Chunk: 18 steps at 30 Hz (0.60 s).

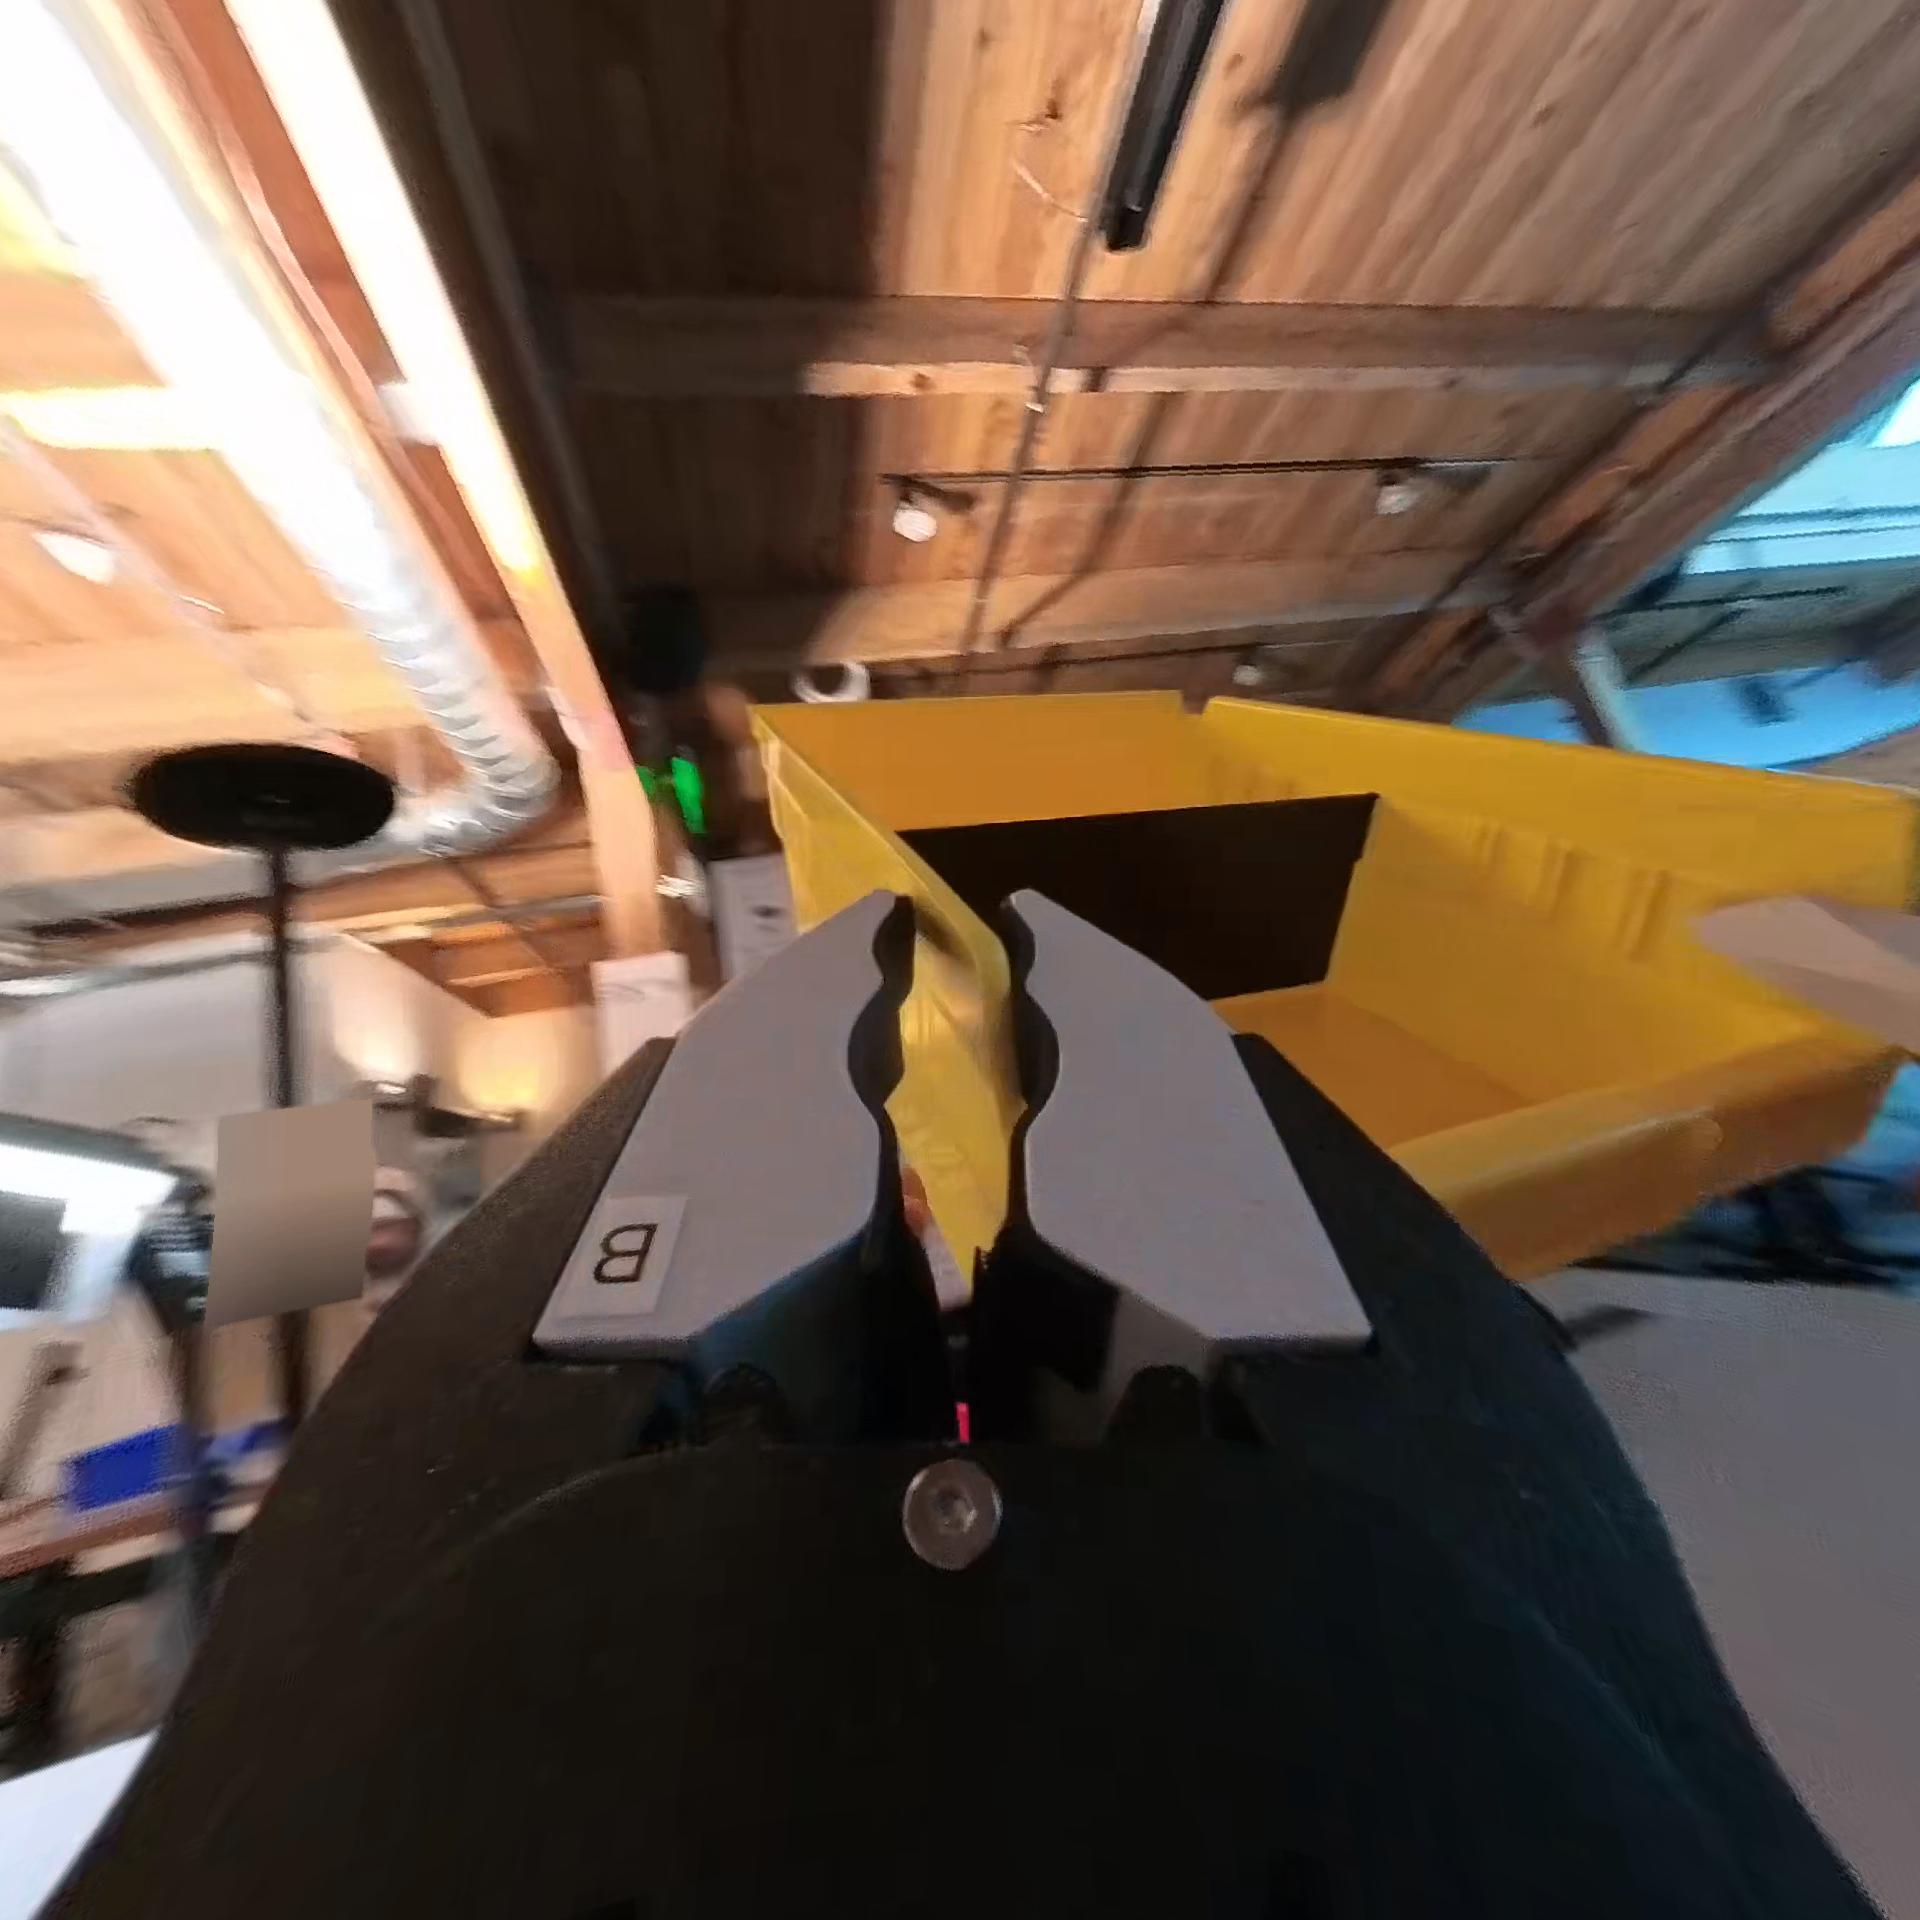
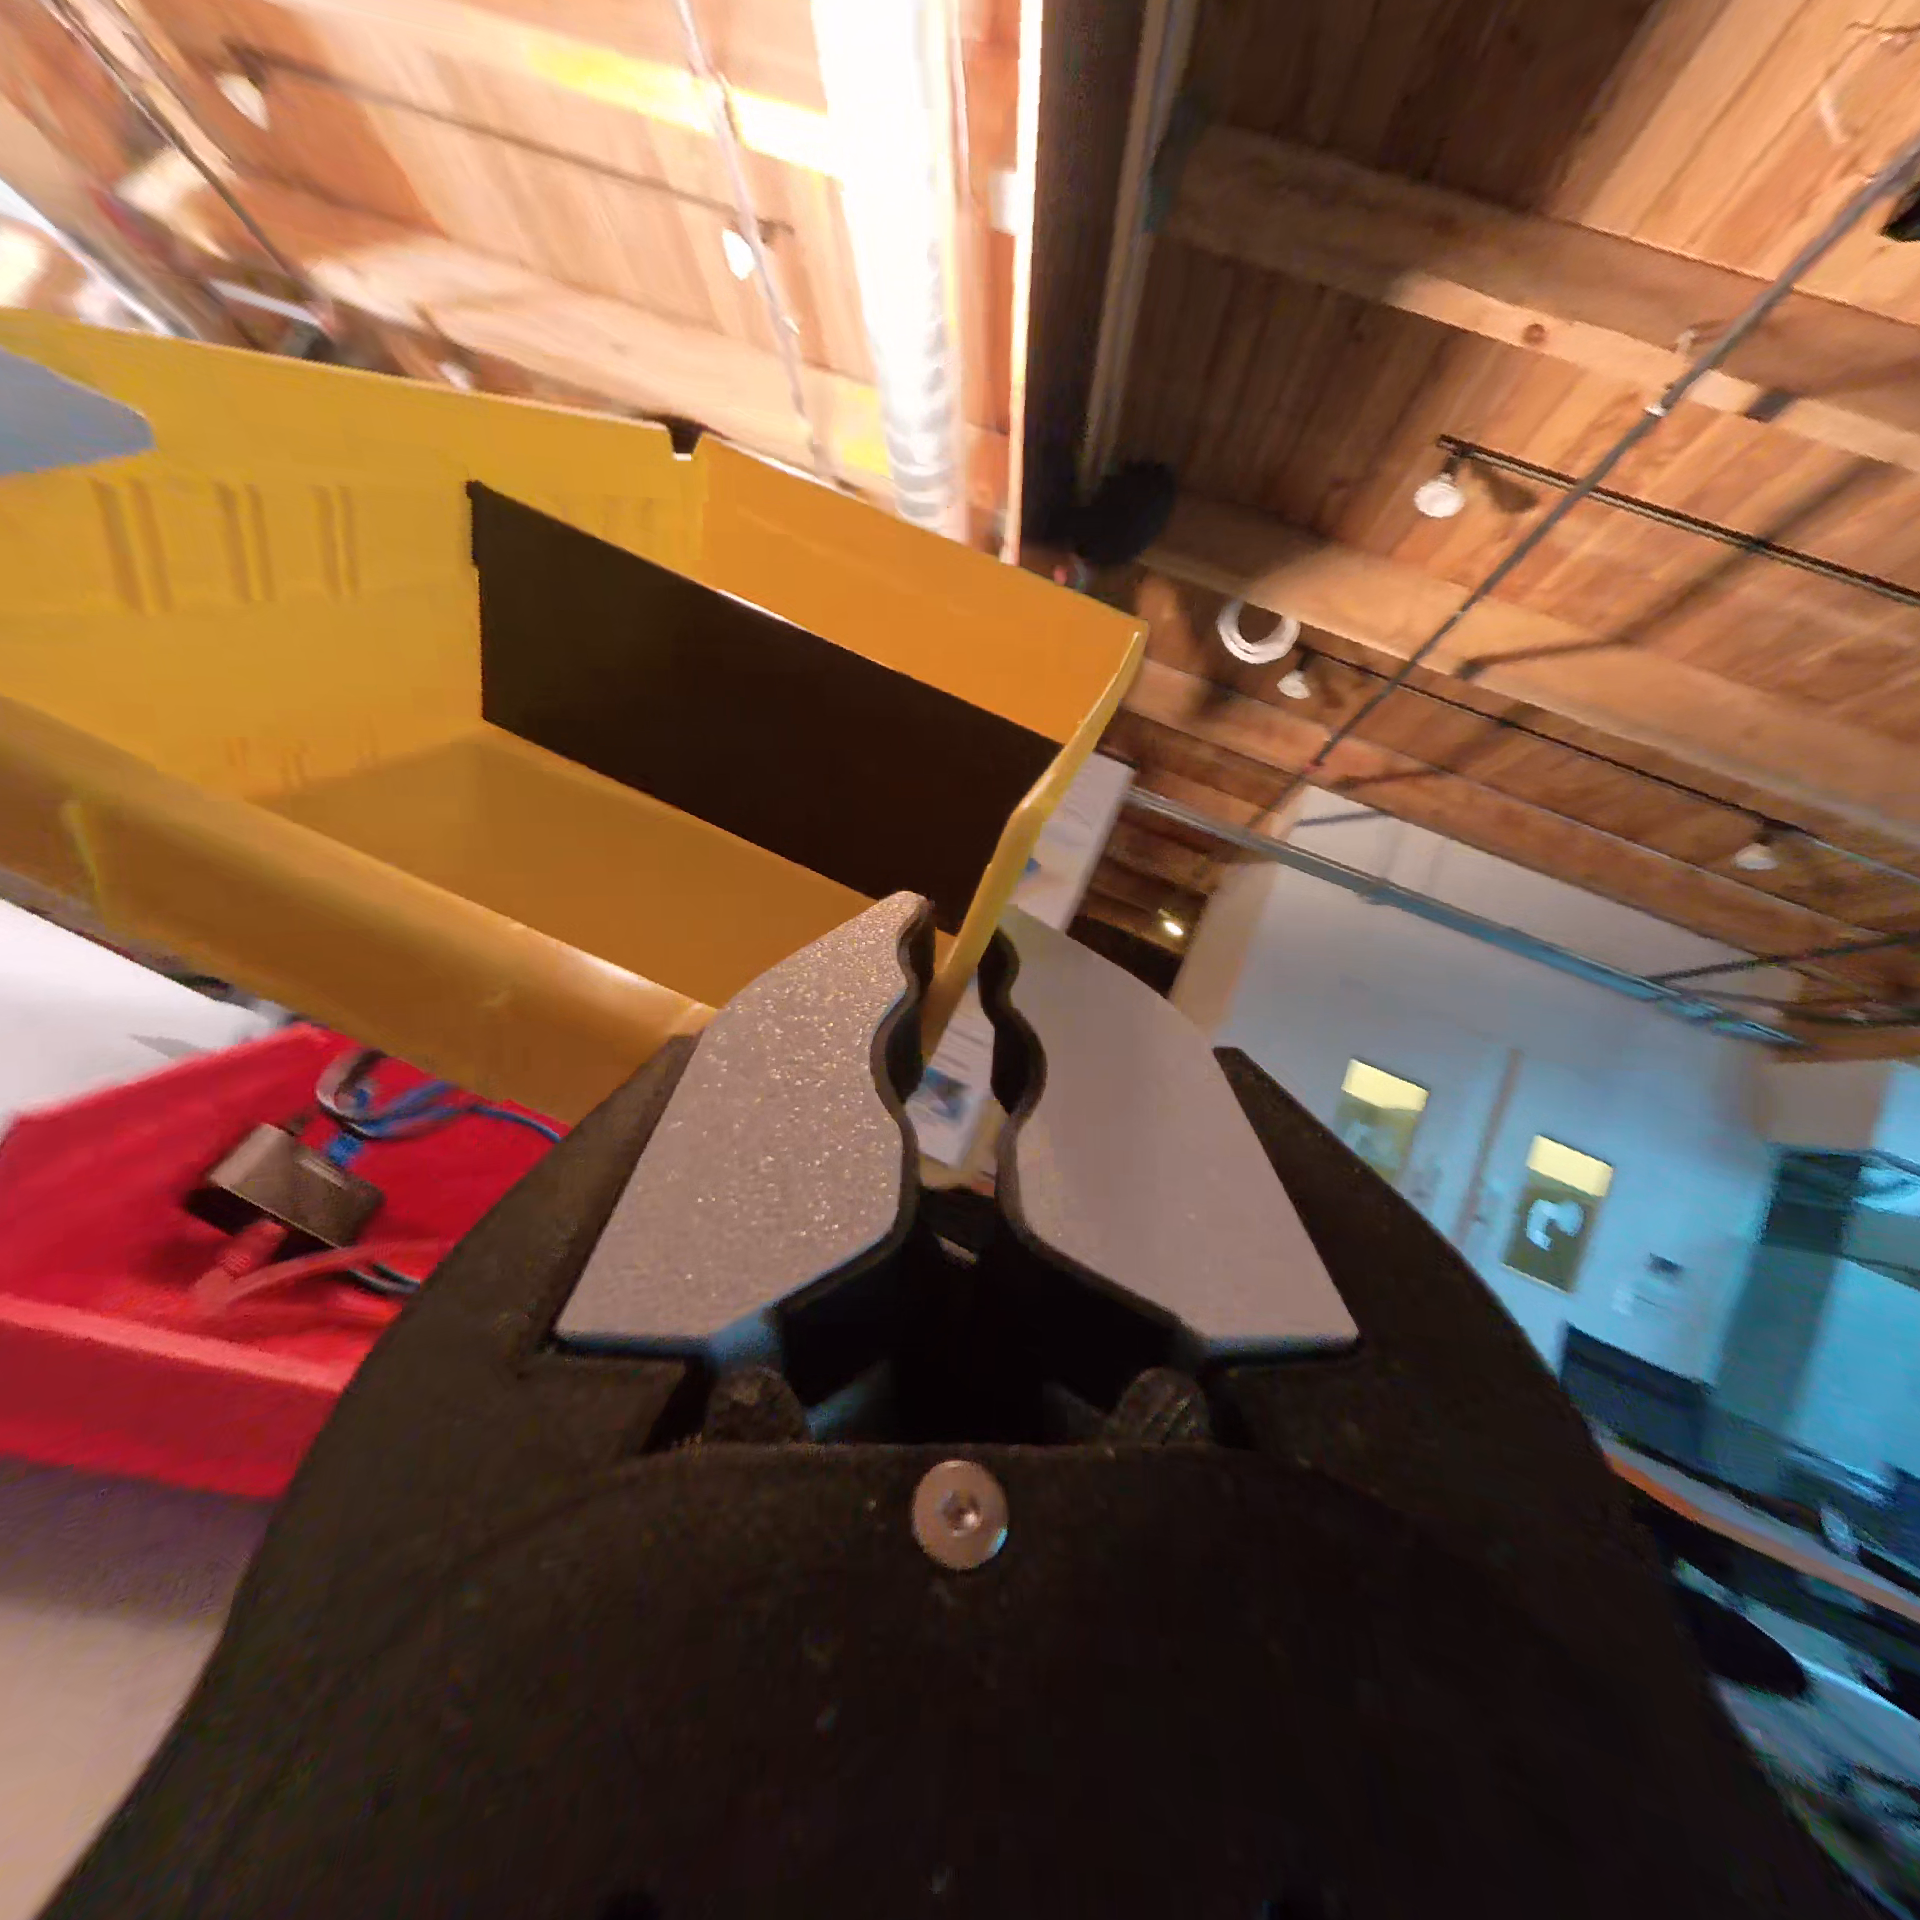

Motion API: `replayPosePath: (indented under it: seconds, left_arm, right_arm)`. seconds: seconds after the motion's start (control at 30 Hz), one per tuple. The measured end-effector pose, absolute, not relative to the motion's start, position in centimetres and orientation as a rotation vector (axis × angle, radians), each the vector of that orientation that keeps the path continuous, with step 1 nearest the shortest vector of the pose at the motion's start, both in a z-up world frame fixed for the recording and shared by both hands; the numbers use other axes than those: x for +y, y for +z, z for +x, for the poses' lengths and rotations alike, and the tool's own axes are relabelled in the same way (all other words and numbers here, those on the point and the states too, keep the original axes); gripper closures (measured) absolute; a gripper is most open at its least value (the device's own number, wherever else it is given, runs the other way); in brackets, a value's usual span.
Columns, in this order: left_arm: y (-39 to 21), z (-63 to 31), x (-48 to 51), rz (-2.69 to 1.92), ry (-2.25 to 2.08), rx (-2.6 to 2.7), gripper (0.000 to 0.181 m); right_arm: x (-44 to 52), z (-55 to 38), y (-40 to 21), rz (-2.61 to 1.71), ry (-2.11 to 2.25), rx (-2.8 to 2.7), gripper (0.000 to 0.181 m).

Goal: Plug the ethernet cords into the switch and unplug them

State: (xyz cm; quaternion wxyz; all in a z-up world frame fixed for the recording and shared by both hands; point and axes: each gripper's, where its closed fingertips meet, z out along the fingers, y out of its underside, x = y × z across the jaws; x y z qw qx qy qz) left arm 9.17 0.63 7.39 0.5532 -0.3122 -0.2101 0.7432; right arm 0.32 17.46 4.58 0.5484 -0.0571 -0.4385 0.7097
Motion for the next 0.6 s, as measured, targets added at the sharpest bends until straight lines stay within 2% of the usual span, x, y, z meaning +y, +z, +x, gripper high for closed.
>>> replayPosePath:
  seconds: [0.2,0.37,0.6]
  left_arm:
    - [4.0,-1.1,9.2,-1.004,1.393,-0.555,0.161]
    - [-1.6,-9.4,13.6,-1.155,1.268,-0.698,0.164]
    - [-8.7,-12.2,14.3,-1.270,1.019,-0.909,0.160]
  right_arm:
    - [26.9,-5.6,0.2,-0.318,1.457,-1.175,0.172]
    - [31.5,-11.3,-5.2,-0.469,1.249,-1.351,0.171]
    - [32.1,-14.0,-10.4,-0.573,1.102,-1.608,0.172]
